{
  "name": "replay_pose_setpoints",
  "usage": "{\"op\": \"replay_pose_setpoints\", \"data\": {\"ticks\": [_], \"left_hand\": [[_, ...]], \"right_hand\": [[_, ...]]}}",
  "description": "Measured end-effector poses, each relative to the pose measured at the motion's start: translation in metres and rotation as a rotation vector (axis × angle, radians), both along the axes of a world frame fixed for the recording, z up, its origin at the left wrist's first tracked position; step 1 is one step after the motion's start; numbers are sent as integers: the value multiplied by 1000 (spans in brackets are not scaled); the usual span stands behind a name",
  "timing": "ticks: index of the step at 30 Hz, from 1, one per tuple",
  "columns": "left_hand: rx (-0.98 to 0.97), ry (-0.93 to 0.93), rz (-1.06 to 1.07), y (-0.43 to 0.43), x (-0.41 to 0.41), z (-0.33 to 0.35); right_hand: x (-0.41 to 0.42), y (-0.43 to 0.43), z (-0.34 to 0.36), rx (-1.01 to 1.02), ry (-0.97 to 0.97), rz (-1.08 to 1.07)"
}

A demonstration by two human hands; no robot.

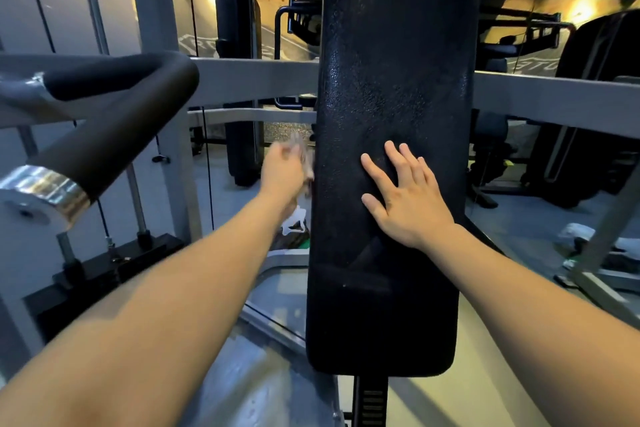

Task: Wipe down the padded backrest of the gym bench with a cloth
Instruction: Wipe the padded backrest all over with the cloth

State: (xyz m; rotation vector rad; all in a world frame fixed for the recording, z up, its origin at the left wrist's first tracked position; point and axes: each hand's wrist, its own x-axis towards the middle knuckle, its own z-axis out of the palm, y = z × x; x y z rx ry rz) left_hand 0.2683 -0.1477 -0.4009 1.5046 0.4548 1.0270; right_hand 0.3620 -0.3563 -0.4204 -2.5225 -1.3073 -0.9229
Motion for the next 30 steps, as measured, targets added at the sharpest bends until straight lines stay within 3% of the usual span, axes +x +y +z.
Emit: {"op": "replay_pose_setpoints", "data": {"ticks": [5,11,15,18,23,30], "left_hand": [[288,-22,27,-18,-2,12],[320,165,83,-44,-39,-64],[271,96,148,-49,-36,-16],[342,62,163,-54,-23,14],[529,91,135,-51,-24,-54],[443,194,99,-77,-69,-136]], "right_hand": [[-2,5,1,-15,10,-30],[-7,3,2,-45,31,-41],[-6,-1,4,-94,21,-56],[-6,-6,-2,-30,-68,-18],[-7,-24,-44,179,-114,-50],[-14,-32,-64,116,40,-87]]}}
